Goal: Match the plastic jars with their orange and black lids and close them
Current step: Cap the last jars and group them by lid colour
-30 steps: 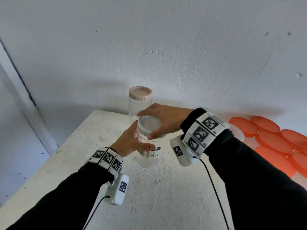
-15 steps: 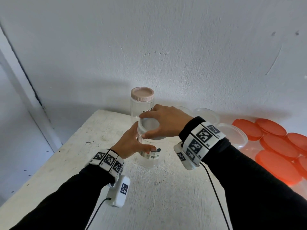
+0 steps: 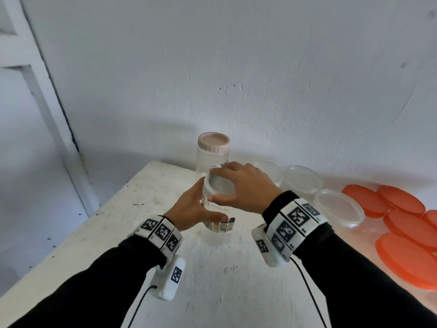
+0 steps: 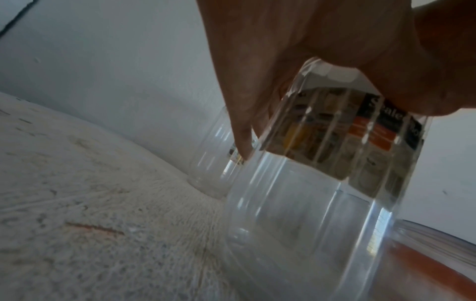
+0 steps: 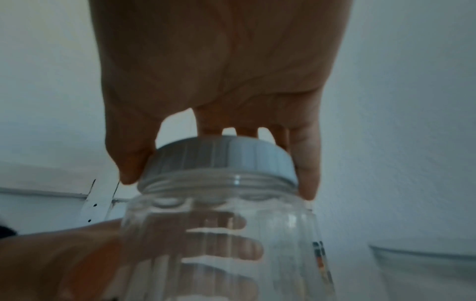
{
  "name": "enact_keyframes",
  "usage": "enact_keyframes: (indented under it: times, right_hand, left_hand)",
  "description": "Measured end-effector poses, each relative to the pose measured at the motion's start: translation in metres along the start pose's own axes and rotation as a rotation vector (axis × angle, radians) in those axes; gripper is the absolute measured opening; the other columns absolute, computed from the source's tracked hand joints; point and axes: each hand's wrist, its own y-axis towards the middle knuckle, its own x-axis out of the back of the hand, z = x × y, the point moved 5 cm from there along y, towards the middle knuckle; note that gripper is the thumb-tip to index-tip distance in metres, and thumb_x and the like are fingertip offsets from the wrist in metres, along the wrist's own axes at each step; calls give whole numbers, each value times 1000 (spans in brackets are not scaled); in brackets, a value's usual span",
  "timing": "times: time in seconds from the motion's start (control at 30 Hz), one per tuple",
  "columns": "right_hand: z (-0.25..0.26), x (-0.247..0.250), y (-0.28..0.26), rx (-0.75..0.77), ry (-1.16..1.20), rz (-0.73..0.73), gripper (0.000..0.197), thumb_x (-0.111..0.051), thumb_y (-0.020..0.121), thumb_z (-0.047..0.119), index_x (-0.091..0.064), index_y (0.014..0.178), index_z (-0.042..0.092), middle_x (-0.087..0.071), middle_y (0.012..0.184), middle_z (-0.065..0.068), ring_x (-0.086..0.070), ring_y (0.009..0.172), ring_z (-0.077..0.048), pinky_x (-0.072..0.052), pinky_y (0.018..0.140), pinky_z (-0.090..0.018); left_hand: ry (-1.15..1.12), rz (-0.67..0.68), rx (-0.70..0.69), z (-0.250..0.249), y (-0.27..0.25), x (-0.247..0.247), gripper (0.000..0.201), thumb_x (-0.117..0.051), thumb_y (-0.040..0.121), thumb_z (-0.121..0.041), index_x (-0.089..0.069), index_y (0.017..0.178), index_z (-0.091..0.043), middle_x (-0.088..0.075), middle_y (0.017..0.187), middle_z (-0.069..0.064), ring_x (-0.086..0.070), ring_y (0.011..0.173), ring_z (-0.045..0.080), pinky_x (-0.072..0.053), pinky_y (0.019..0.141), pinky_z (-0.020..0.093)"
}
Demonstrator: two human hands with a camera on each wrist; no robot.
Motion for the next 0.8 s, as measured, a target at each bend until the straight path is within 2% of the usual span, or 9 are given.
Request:
enact_keyframes:
  times: [0.1,0.2,0.27,0.37,0.4,0.47,0.53,0.7,0.8]
  right_hand:
    - [-8,0,4,-80,318,-67,71,-52,79,62,-40,137,24,-45,139,3,-47,121,-17,-40,99,-38]
    - [-20,-5,16,-222,584,-292,52,-52,89,45,-46,130,13,-51,132,-1,-51,118,-15,-44,96,-33]
    - [-28,-16,28,-338,650,-378,45,-57,90,34,-46,127,10,-51,130,-3,-52,116,-17,-45,95,-31]
    - [-34,-41,50,-480,708,-366,58,-64,86,27,-37,133,6,-43,137,-8,-48,119,-21,-41,95,-27]
    - [-34,-49,57,-523,726,-357,65,-67,84,26,-33,136,5,-39,139,-9,-46,121,-22,-39,94,-25]
    - [-35,-62,71,-594,764,-363,77,-72,80,23,-27,139,4,-34,141,-10,-42,123,-23,-36,90,-22]
    - [-36,-73,83,-651,825,-380,86,-76,76,18,-22,141,2,-31,140,-12,-40,125,-24,-34,90,-21]
    - [-45,-99,109,-763,881,-451,96,-84,64,15,-23,138,3,-37,134,-13,-43,122,-27,-42,101,-36]
    - [-46,-108,116,-799,853,-503,91,-84,65,16,-28,135,3,-40,131,-12,-44,119,-26,-42,99,-34]
  left_hand:
    - [0,-50,13,7,1,16,95,-88,46,-36,-41,128,-33,-61,116,-12,-55,111,3,-47,95,31]
    - [0,-111,43,17,5,49,95,-88,42,-39,-43,126,-36,-61,117,-13,-54,113,3,-45,97,31]
    - [11,-158,52,24,9,76,91,-90,46,-32,-43,124,-35,-60,116,-13,-53,113,4,-45,97,32]
    - [0,-211,49,31,15,114,83,-88,56,-15,-43,124,-28,-59,115,-10,-54,108,5,-48,88,27]
    - [-9,-215,47,33,19,126,82,-89,54,-17,-44,121,-30,-59,114,-10,-55,105,4,-49,82,22]
    - [-2,-216,56,39,28,150,85,-90,40,-36,-46,112,-37,-60,110,-12,-56,101,1,-47,73,15]
    - [1,-235,63,47,39,173,92,-85,29,-51,-46,111,-37,-58,113,-9,-55,103,2,-46,76,17]
    - [-7,-219,62,63,71,209,96,-82,26,-54,-41,112,-36,-49,123,0,-49,105,2,-43,77,19]
    - [-26,-167,37,68,87,221,105,-82,18,-65,-42,111,-36,-49,121,-3,-48,105,0,-42,76,17]
